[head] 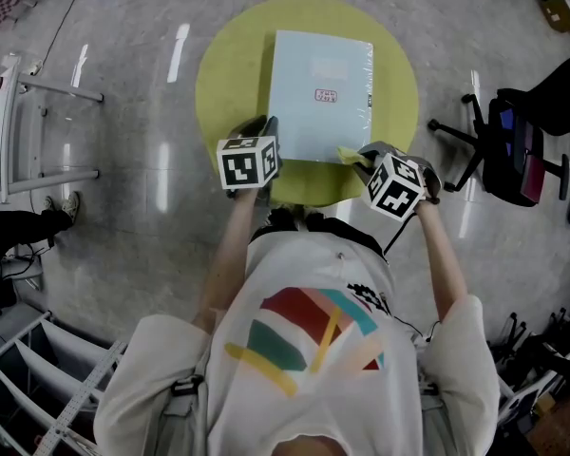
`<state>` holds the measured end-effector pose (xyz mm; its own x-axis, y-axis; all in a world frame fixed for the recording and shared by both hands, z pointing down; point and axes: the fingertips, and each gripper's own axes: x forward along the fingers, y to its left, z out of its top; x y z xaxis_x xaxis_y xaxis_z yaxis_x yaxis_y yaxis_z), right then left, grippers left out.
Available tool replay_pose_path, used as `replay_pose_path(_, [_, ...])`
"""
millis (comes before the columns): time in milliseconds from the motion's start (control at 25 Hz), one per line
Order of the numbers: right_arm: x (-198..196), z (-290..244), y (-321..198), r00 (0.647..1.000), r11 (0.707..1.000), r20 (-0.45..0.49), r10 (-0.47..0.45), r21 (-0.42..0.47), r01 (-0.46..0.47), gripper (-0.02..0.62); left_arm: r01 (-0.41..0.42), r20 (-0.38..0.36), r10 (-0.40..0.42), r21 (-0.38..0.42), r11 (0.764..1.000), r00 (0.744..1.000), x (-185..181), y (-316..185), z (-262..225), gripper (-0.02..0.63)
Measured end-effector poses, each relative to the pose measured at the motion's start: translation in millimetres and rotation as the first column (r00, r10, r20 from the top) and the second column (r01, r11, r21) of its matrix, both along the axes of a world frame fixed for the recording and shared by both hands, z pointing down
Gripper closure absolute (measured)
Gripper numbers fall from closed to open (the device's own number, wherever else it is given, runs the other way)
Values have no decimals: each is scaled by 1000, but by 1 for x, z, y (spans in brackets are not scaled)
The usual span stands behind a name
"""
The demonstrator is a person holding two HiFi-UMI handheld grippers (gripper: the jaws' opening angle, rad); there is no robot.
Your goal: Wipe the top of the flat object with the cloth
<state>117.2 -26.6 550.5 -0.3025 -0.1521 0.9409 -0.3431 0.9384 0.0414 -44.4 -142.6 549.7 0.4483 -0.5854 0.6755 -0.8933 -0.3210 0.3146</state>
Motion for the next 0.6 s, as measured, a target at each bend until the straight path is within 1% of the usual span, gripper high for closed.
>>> replay_pose_path(120, [0, -23, -23, 999, 994, 21, 36, 99, -38, 568, 27, -27, -24, 94, 995, 999, -3, -10, -28, 568])
replay_pose_path(240, [-1, -46, -46, 997, 980, 44, 63, 186, -70, 568, 39, -32, -34, 162, 986, 999, -4, -18, -51, 591])
replay_pose_path(360, [-6, -67, -67, 997, 965, 51, 63, 251, -74, 568, 50, -47, -41, 198, 979, 998, -4, -24, -67, 592])
replay_pose_path(480, [-11, -80, -93, 997, 952, 54, 58, 297, -71, 568, 58, -57, -47, 213, 975, 997, -4, -26, -75, 592])
replay_pose_path(600, [-16, -84, -126, 998, 938, 28, 52, 341, -58, 568, 65, -59, -53, 220, 973, 997, -5, -25, -78, 592])
